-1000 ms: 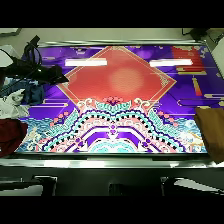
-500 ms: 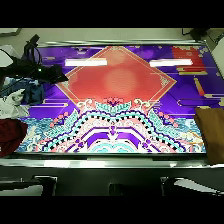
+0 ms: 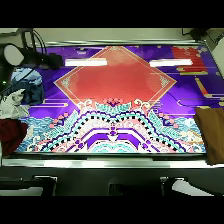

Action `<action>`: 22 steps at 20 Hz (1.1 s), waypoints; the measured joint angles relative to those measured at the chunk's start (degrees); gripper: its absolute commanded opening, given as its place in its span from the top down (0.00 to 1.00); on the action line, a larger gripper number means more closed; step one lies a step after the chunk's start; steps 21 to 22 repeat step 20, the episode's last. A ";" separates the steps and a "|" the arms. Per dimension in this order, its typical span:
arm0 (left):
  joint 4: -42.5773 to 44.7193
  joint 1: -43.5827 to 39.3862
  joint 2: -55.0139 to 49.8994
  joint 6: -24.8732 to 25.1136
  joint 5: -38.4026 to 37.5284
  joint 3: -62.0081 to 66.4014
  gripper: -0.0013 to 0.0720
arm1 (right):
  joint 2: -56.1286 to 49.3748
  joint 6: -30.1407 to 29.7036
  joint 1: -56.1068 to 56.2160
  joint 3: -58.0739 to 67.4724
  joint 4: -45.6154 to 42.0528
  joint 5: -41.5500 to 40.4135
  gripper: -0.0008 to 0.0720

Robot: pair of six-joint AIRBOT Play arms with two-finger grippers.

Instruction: Fold the clothes and pants, and hang the long-sleeved shirts on hangers.

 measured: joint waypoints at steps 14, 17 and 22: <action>-2.75 -1.51 3.89 -7.26 -5.68 -21.92 0.01 | -2.51 3.54 26.29 -26.60 -7.45 12.24 0.07; -3.19 -1.51 4.07 -7.45 -5.05 -22.51 0.01 | -2.51 3.54 26.60 -26.91 -7.50 12.59 0.07; -3.26 -1.51 4.00 -7.48 -4.72 -22.73 0.01 | -2.51 3.54 26.69 -27.02 -7.65 12.59 0.07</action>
